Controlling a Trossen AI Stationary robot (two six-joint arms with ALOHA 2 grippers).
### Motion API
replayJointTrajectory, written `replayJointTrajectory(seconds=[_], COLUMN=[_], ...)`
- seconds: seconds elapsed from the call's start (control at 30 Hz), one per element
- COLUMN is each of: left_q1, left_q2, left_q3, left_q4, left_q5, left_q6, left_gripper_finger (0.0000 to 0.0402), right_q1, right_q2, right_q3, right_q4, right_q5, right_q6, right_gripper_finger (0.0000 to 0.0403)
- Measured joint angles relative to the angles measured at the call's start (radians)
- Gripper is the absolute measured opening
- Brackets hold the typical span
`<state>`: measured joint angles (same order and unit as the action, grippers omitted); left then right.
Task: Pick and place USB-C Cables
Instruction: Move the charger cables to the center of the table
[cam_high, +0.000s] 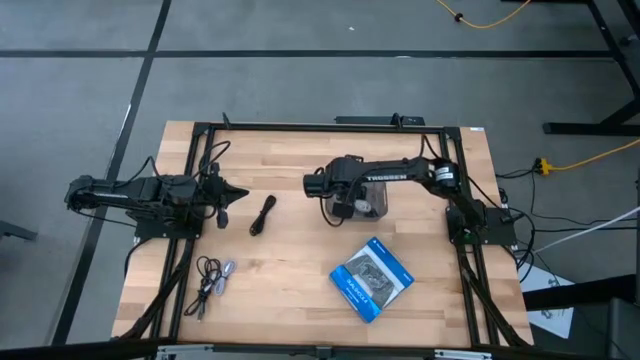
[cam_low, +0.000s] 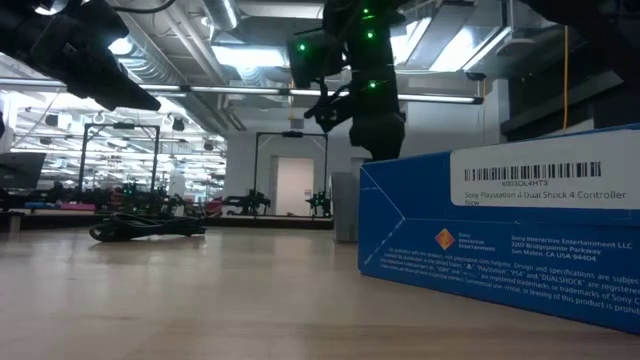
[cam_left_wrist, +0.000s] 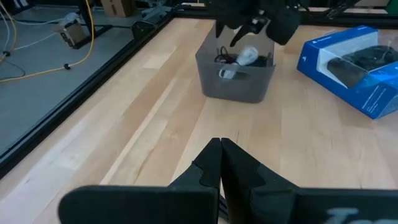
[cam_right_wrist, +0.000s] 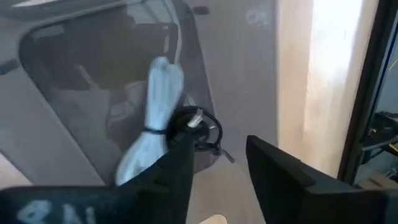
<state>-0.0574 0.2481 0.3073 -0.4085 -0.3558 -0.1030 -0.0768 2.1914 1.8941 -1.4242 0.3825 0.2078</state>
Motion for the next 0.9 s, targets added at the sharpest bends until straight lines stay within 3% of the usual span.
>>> replayJointTrajectory(seconds=[0.23,0.37,0.47,0.6,0.73,0.9], left_q1=[0.000,0.000,0.000,-0.006,-0.037,-0.118], left_q2=[0.000,0.008,0.046,0.134,0.270,0.495], left_q3=[0.000,0.000,0.000,0.015,0.128,0.352], left_q4=[0.000,-0.036,-0.143,-0.106,-0.118,-0.463], left_q5=[-0.016,-0.033,0.028,0.133,0.253,0.351], left_q6=[-0.021,-0.270,-0.409,-0.488,-0.493,-0.498], left_gripper_finger=[0.0000,0.0000,0.0000,0.0000,0.0000,0.0000], right_q1=[0.009,0.027,0.041,0.045,0.041,0.038], right_q2=[-0.002,-0.002,-0.002,-0.002,-0.003,-0.003], right_q3=[0.108,0.181,0.219,0.273,0.327,0.343], right_q4=[0.027,0.099,0.118,0.074,0.012,-0.069], right_q5=[-0.017,-0.013,0.013,0.140,0.217,0.266], right_q6=[-0.021,-0.082,-0.133,-0.131,-0.076,-0.013], right_gripper_finger=[0.0164,0.0164,0.0164,0.0165,0.0165,0.0165])
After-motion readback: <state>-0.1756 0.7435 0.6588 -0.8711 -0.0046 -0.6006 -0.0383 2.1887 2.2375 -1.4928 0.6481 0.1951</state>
